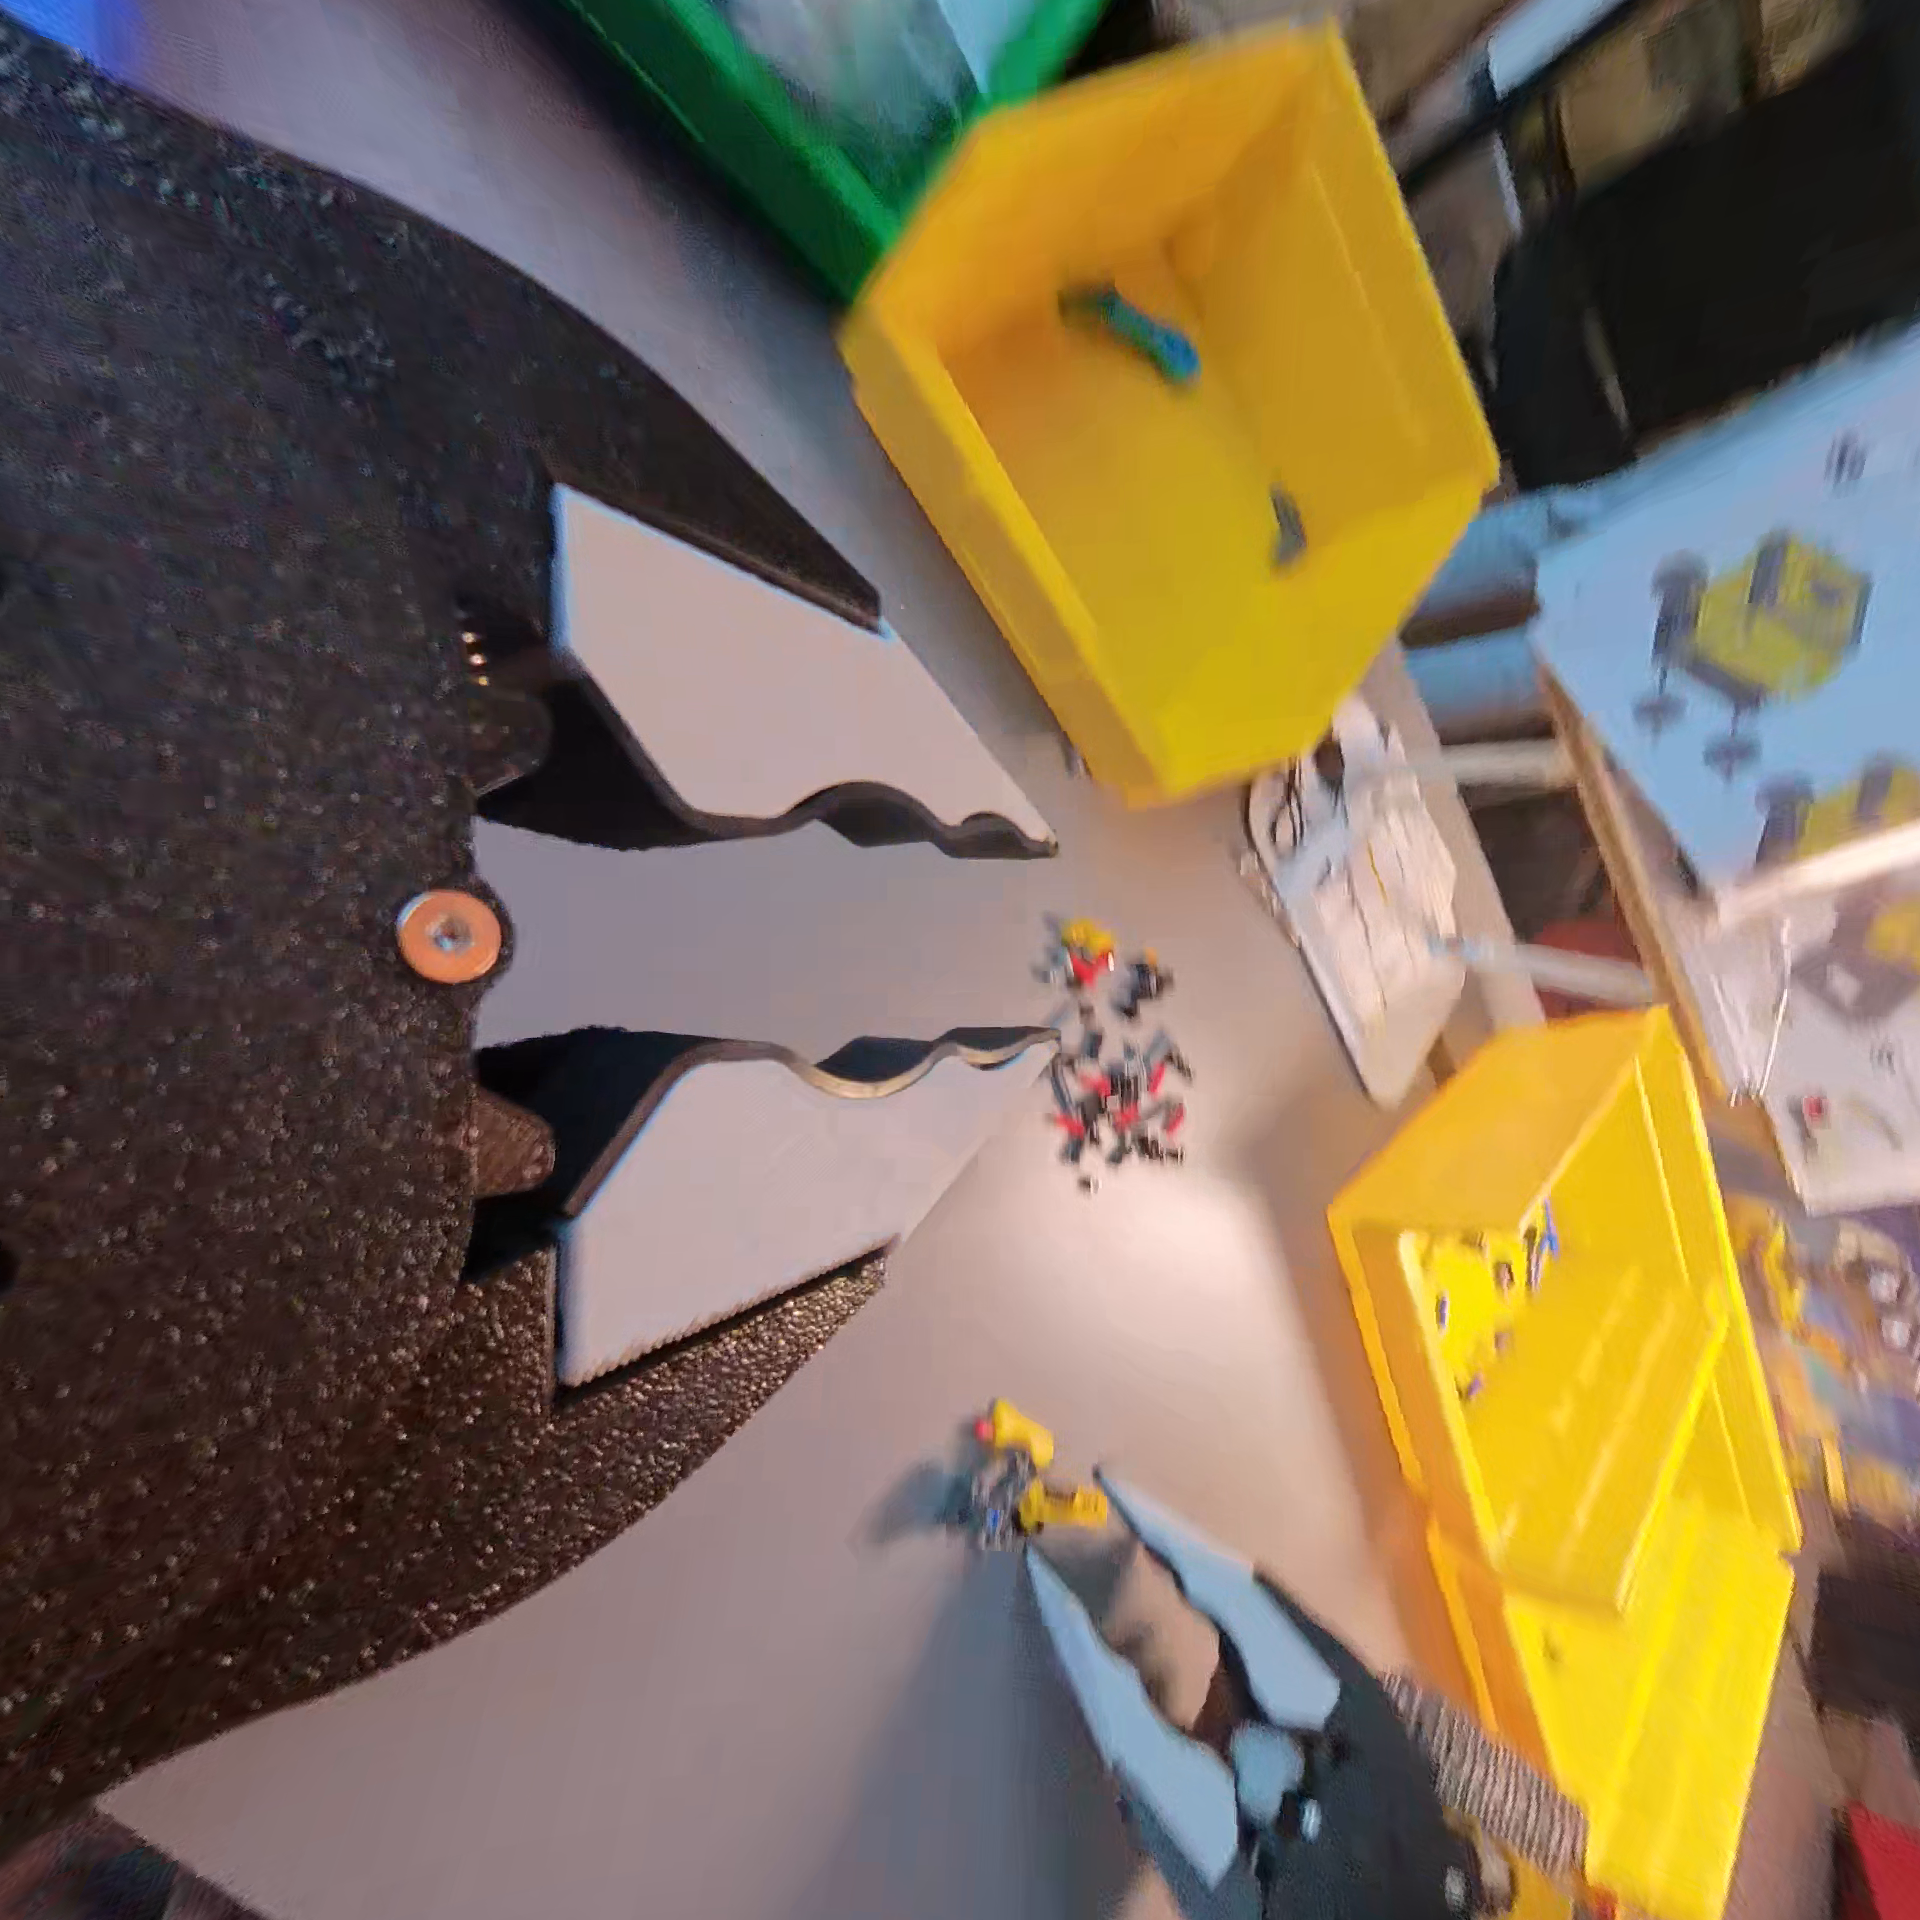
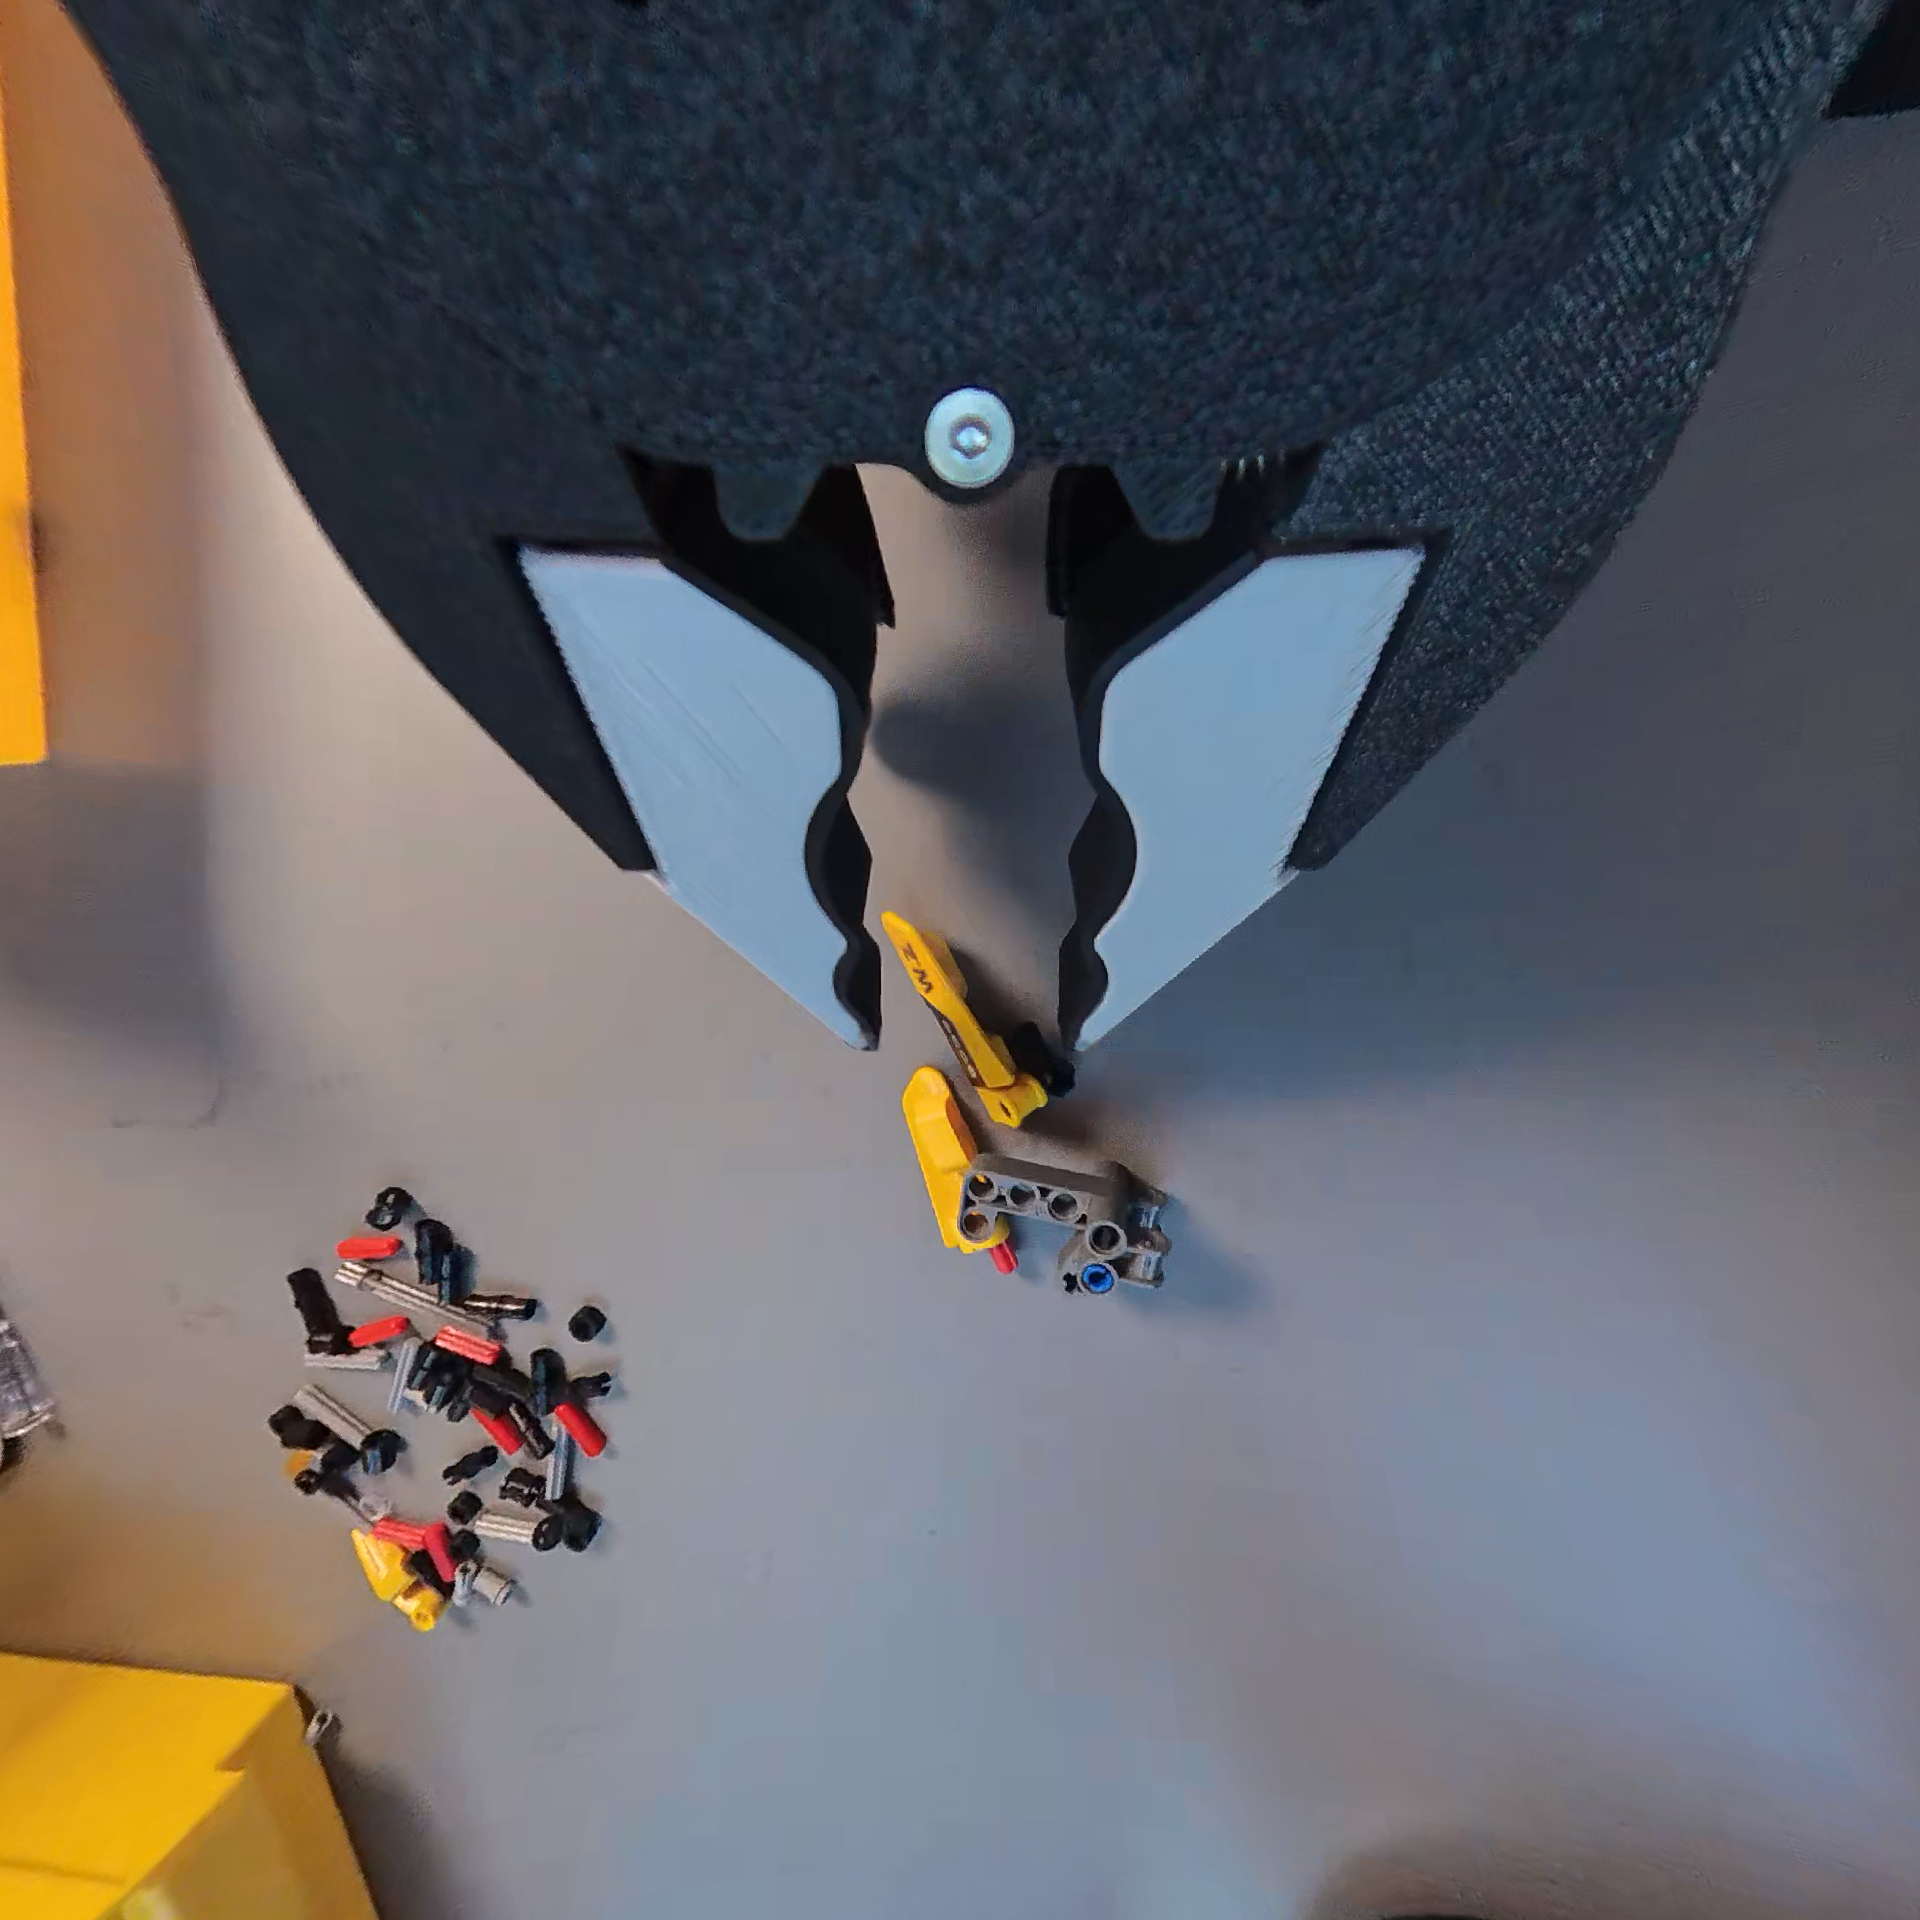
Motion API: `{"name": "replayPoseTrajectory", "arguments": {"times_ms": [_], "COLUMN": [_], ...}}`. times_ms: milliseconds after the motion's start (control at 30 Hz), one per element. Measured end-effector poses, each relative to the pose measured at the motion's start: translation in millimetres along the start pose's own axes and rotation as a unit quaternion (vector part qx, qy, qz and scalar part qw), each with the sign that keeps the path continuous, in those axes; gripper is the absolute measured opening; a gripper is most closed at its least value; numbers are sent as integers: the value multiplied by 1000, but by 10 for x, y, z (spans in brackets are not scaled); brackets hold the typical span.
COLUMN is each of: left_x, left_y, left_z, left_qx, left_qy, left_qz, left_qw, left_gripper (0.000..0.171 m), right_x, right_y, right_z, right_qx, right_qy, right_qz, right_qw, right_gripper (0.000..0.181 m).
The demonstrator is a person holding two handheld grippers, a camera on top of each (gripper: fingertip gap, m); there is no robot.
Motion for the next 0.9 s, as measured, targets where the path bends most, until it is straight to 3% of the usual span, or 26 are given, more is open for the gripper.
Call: {"name": "replayPoseTrajectory", "arguments": {"times_ms": [200,333,433,533,700,800,900], "left_x": [845,1257,1451,1520,1432,1384,1451], "left_y": [1058,1443,1466,1294,1188,1329,1402], "left_z": [-2,-29,17,130,124,-125,-359], "left_qx": [-75,-88,-44,29,49,-36,-100], "left_qy": [117,170,154,123,101,149,182], "left_qz": [-172,-269,-334,-385,-397,-346,-341], "left_qw": [975,944,929,914,911,925,917], "left_gripper": [31,30,30,27,29,21,19], "right_x": [50,114,174,224,278,275,234], "right_y": [3,-53,-205,-393,-424,-296,-142], "right_z": [-63,-63,99,300,389,288,17], "right_qx": [-9,14,109,221,273,211,77], "right_qy": [-6,30,89,153,196,180,117], "right_qz": [-16,-7,27,78,101,71,28], "right_qw": [1000,999,990,960,936,958,990], "right_gripper": [5,4,5,5,2,1,1]}}
Point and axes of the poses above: each gripper's, where its closed fingertips meet, y out along the fingers, z out of its top, x = y × z across the jaws, the point moved 4 cm from there along -y, back along the fingers, and after that the axes turned 9 degrees about -x, right-handed, at the moved point
